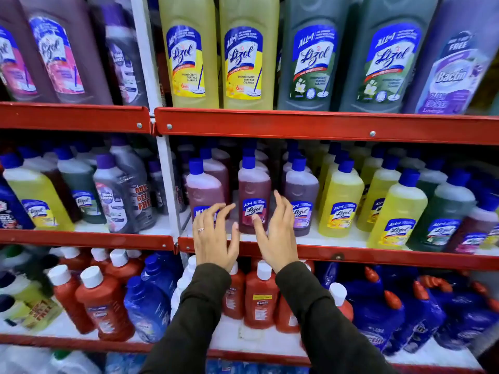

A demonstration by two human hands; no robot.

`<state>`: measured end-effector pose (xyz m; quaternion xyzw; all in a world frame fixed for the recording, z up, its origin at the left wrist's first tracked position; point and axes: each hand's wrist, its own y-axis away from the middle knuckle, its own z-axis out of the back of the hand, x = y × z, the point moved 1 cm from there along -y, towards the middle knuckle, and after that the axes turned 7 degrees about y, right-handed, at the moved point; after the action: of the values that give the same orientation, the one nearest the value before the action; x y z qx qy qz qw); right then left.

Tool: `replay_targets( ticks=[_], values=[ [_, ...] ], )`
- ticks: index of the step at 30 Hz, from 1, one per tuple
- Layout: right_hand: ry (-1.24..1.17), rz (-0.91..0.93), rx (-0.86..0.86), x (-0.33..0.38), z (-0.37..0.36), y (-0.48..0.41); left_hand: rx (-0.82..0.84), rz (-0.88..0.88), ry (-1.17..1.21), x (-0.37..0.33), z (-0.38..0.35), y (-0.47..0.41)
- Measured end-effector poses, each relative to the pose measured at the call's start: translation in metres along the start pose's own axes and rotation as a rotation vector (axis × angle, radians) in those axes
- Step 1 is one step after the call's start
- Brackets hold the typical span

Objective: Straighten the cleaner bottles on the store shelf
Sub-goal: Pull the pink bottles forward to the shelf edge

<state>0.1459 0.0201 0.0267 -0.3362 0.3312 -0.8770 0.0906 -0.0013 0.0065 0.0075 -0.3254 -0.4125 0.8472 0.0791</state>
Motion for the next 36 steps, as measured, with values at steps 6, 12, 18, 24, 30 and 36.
replay_targets(
  ticks=[6,12,18,24,30,36],
  values=[
    [-0.046,-0.376,0.139,-0.004,-0.041,-0.017,0.169,0.053,-0.120,0.046,0.000,0.025],
    [-0.080,-0.507,0.080,0.001,-0.063,-0.036,0.286,-0.034,-0.209,0.062,0.005,0.030],
    [0.117,-0.472,0.074,0.007,-0.069,-0.037,0.304,-0.049,-0.208,0.065,0.007,0.029],
    [0.183,-0.418,0.086,0.007,-0.064,-0.026,0.276,-0.061,-0.213,0.070,0.004,0.029],
    [0.184,-0.388,0.069,0.012,-0.058,-0.008,0.252,-0.077,-0.214,0.072,-0.004,0.027],
    [0.198,-0.376,0.070,0.013,-0.055,-0.004,0.243,-0.081,-0.212,0.074,-0.005,0.028]
  ],
)
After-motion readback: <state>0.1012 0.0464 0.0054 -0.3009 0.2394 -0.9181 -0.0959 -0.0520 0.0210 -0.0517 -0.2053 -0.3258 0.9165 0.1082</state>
